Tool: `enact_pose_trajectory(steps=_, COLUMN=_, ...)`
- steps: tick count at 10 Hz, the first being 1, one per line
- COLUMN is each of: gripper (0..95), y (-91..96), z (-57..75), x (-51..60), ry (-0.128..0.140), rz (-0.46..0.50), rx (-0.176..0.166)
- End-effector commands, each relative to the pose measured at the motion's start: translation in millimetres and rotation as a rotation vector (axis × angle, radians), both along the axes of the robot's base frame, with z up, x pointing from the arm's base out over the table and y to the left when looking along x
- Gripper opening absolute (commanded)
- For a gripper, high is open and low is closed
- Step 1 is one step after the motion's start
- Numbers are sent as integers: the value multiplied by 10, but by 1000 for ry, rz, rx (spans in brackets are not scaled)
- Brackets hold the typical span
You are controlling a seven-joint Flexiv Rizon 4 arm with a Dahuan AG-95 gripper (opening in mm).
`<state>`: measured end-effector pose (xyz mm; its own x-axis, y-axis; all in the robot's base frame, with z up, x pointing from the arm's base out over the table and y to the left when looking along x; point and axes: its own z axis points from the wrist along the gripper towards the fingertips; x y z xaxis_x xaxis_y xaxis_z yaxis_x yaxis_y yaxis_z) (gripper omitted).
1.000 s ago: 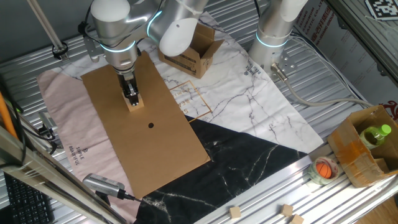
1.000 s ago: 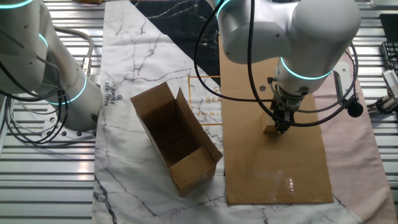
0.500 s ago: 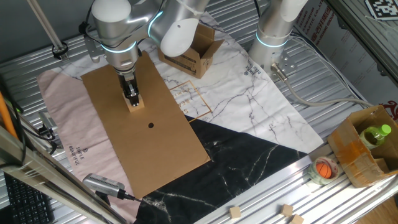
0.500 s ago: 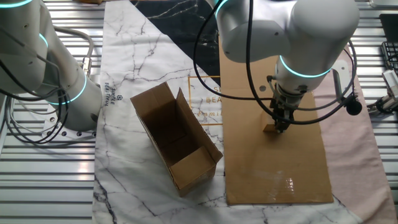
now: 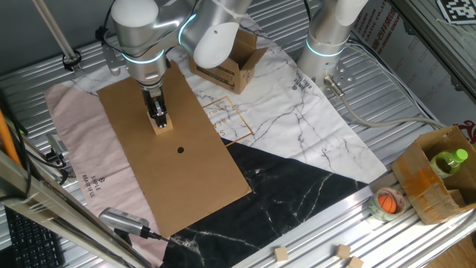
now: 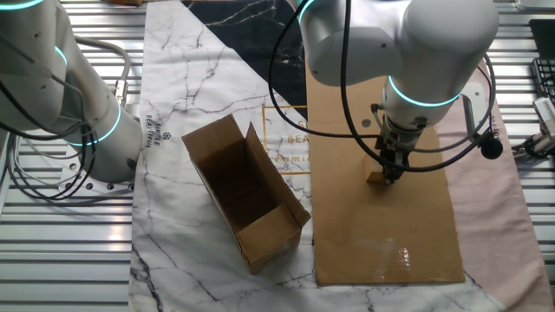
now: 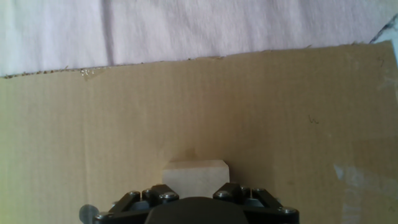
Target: Hold a small block with the gripper and sweep it from left to right on the table
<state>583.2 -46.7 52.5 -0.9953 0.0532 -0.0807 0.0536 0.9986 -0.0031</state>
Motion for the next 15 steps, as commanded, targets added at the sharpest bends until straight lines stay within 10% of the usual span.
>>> enact_pose_trajectory(steps=1, gripper=380, y=9, z=-5, x=0, ry=-1, rz=-2, rx=-2)
enact_pose_trajectory(steps=15, gripper=380, y=91, z=-2, x=-7, ry=-8, rz=-9, rx=1)
